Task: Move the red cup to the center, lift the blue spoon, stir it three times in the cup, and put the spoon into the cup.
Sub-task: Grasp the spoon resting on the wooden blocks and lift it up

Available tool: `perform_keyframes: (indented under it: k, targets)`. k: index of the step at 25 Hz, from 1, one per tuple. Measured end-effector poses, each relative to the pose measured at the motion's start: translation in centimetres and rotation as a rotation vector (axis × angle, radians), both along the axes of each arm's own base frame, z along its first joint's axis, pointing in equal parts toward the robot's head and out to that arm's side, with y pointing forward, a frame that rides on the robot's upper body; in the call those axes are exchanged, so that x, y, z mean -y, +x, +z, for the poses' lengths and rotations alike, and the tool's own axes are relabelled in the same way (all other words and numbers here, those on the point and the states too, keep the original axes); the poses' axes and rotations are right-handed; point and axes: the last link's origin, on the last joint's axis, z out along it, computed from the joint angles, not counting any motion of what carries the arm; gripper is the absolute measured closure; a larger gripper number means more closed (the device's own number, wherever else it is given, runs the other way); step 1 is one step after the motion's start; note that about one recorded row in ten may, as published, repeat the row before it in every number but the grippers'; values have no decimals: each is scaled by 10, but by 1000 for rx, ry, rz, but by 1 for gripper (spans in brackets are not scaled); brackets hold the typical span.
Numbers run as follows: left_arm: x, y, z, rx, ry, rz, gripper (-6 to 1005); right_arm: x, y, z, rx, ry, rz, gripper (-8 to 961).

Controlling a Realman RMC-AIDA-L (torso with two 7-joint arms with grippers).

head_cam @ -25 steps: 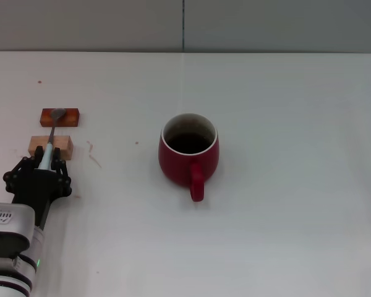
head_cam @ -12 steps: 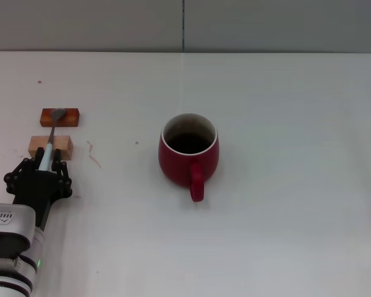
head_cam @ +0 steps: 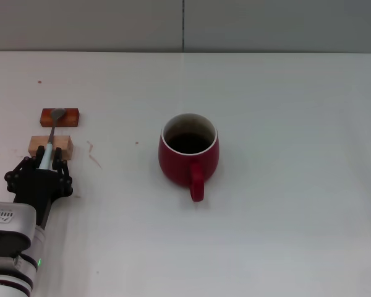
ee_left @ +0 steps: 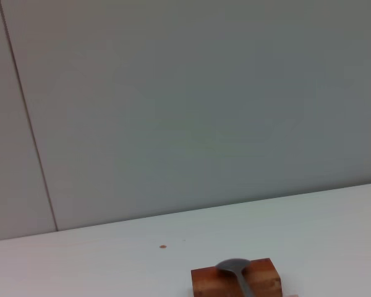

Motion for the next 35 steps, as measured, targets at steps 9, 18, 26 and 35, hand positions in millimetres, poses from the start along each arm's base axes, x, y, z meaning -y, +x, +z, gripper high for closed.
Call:
perform_keyframes:
  k: [9, 18, 26, 35]
  targets:
    - [0, -1, 1, -1, 2, 2, 748, 0, 0, 0, 0, 0, 0, 306]
    - [1, -2, 1, -8, 6, 4, 777, 0, 0, 0, 0, 0, -1, 306]
    - [0, -2, 1, -8, 6, 1, 834, 1, 1, -1, -2, -1, -2, 306]
    - [-1, -1, 2, -7, 13, -4, 834, 1, 1, -1, -2, -1, -3, 305]
